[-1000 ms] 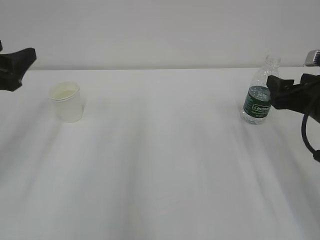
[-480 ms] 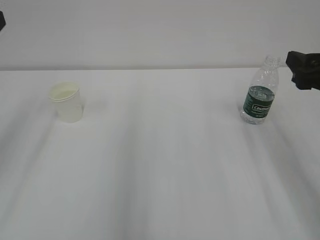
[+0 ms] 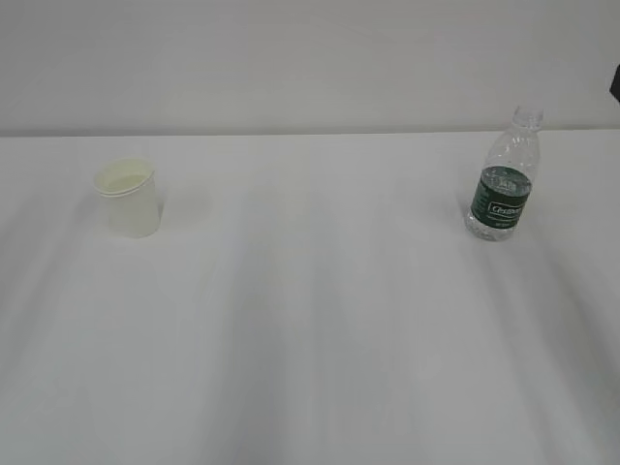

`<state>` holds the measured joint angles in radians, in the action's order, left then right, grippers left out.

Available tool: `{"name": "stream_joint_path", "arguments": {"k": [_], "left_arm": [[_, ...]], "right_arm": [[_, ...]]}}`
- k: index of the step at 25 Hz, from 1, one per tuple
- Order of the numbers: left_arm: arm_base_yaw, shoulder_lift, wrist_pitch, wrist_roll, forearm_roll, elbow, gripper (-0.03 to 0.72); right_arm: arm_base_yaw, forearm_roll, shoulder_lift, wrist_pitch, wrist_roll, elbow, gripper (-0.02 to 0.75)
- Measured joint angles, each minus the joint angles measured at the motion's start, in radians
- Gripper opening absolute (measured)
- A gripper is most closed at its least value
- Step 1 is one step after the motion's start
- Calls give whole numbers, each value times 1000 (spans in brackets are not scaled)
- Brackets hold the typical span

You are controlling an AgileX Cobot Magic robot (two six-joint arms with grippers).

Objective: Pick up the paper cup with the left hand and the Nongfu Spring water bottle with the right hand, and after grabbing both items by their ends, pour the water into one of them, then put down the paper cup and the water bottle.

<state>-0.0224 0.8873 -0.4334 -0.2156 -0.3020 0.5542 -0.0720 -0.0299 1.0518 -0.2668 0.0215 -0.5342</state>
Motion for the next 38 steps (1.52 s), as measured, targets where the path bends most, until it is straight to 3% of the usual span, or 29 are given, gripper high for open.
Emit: {"name": "stream_joint_path", "arguments": {"k": [16,25,33,38], "left_arm": [[0,-260,474,-82,19,121,510],[0,-368,769,-82,92,123,497],[0,-483,1073,117,284,170,495],[-12,-518,1238,197,302,214,493]], "right_arm": [[0,-7,-338,401,-2,0,594],[0,-22,-492,565,-2,0,593],[-11,-24,-554,709,2,-5,592],[-51,-22,-556,843,4,-43,593]]}}
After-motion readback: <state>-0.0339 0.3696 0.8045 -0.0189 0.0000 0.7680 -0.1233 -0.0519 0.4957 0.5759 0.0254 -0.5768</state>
